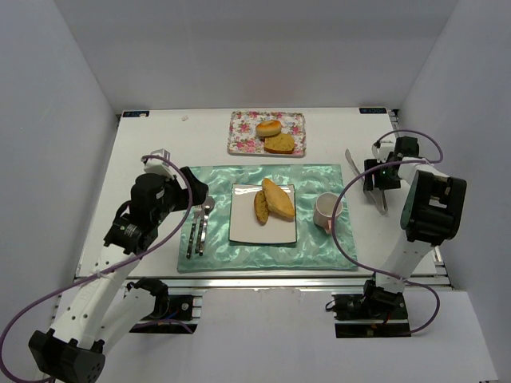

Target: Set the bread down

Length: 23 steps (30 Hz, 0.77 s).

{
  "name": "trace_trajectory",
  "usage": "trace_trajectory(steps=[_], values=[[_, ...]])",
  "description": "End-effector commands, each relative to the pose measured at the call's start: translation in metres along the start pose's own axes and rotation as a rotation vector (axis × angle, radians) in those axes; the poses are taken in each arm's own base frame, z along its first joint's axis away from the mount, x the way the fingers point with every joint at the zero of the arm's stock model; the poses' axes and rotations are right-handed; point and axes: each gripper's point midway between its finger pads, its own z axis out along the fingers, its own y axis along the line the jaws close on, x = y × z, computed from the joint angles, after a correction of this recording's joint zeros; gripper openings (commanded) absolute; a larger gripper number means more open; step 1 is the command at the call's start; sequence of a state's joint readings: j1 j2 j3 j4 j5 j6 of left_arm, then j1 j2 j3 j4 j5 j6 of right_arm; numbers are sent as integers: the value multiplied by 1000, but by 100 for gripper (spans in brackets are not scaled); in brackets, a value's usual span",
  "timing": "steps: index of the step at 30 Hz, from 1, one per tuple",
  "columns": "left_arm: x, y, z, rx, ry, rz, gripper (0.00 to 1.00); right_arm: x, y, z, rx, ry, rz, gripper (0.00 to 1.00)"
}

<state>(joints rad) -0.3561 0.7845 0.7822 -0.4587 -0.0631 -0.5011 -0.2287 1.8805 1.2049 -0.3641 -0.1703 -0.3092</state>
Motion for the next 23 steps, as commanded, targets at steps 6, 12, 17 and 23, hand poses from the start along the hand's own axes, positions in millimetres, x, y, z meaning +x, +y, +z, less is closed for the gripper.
trace_trajectory(steps=[6,12,17,23], values=[[-14,-6,0,12,-28,16,98,-7,-15,-39,16,-31,-81,89],[-14,-7,0,23,-37,0,98,-43,-36,-112,154,-162,-102,89],[-18,-13,4,47,-45,1,98,-78,10,-166,11,-398,-145,89],[-26,-24,8,82,-49,9,98,-101,37,-186,-42,-530,-48,89]])
